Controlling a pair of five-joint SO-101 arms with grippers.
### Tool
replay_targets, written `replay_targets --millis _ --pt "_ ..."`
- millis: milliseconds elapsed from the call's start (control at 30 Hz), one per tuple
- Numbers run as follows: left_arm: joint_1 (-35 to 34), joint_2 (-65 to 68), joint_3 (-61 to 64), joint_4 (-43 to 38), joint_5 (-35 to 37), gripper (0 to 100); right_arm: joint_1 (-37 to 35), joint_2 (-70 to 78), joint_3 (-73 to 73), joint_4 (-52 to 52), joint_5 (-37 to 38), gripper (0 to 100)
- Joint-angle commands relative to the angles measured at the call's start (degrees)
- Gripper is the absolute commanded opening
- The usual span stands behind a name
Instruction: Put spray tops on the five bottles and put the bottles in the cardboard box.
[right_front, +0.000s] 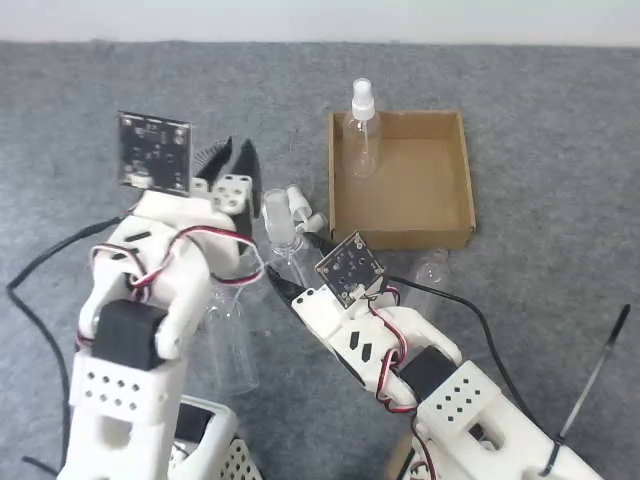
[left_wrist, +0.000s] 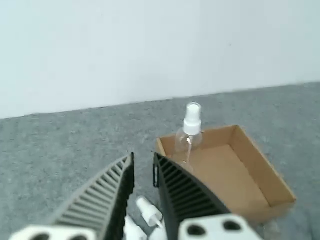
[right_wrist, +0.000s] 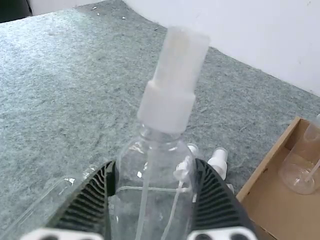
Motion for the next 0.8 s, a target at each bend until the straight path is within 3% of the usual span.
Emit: replay_targets --millis 0,167,367,567,767 --pt "2.11 0.62 3.12 -0.18 -0.35 5 0.22 -2.42 -0.88 -1.36 -0.53 0.6" --pt "1.93 -0.09 10.15 0.09 -0.44 5 0.57 -2.42 -0.88 -1.36 -0.62 0.6" --pt "1.93 -0.09 10.59 0.97 0.00 5 5.49 -2.42 -1.23 -1.45 -0.79 0.6" --pt "3.78 -0.09 9.36 0.88 -0.09 6 4.26 -2.42 -1.14 -1.45 -0.79 0.6" --pt "-4.66 -4.48 5.49 5.19 -0.26 9 6.02 -2.42 -1.58 -1.45 -0.79 0.6"
